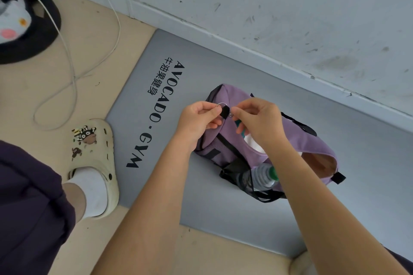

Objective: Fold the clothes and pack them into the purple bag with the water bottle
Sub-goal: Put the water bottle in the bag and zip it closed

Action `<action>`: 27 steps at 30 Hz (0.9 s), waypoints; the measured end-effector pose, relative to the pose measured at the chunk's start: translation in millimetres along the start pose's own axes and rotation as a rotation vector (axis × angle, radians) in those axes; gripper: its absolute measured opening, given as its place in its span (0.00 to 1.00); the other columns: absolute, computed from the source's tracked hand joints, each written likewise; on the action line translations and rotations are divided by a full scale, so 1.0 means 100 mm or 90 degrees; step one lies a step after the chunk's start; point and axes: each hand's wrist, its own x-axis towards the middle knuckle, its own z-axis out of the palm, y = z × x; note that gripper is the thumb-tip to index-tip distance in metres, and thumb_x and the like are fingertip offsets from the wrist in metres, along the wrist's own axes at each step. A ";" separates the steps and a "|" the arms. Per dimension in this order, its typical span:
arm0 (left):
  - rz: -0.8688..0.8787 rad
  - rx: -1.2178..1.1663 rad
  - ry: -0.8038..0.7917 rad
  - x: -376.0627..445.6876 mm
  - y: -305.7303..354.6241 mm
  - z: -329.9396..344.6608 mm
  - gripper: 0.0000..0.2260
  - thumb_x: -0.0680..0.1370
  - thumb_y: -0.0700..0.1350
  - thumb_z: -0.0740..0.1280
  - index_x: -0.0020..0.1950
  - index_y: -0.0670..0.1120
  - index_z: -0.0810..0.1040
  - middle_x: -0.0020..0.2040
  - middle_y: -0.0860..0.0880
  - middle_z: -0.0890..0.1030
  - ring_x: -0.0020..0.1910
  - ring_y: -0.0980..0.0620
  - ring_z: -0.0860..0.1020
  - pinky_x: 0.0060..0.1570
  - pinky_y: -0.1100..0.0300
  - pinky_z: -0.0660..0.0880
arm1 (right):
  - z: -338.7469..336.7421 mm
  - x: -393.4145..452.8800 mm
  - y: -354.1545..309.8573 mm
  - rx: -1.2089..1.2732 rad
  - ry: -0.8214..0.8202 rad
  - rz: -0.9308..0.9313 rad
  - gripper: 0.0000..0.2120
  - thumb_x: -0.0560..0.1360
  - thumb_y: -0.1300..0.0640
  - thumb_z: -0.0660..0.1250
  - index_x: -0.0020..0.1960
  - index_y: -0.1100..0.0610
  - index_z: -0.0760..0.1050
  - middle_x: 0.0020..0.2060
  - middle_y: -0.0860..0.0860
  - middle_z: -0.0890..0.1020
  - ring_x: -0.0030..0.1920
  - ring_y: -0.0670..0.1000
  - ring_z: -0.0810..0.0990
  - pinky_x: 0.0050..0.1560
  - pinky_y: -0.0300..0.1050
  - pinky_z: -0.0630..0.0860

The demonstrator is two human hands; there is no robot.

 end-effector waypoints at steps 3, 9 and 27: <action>0.008 0.006 -0.024 -0.03 -0.01 -0.02 0.05 0.75 0.35 0.71 0.46 0.44 0.79 0.35 0.50 0.82 0.31 0.56 0.79 0.37 0.64 0.77 | 0.05 0.01 -0.03 0.030 0.002 0.045 0.02 0.74 0.64 0.71 0.44 0.63 0.79 0.31 0.54 0.84 0.30 0.53 0.83 0.36 0.45 0.82; 0.066 0.076 0.046 -0.03 0.02 -0.05 0.10 0.74 0.33 0.71 0.48 0.47 0.80 0.38 0.48 0.81 0.30 0.57 0.77 0.37 0.66 0.76 | -0.13 -0.06 0.05 -0.004 -0.010 0.053 0.06 0.72 0.67 0.72 0.41 0.58 0.77 0.30 0.51 0.84 0.31 0.48 0.84 0.34 0.39 0.80; 0.168 0.749 -0.342 -0.50 -0.11 1.11 0.34 0.69 0.68 0.69 0.71 0.54 0.68 0.65 0.53 0.70 0.60 0.51 0.75 0.57 0.48 0.75 | -0.95 -0.54 0.60 0.027 0.124 0.177 0.05 0.69 0.58 0.77 0.41 0.53 0.82 0.35 0.46 0.86 0.33 0.41 0.82 0.34 0.33 0.74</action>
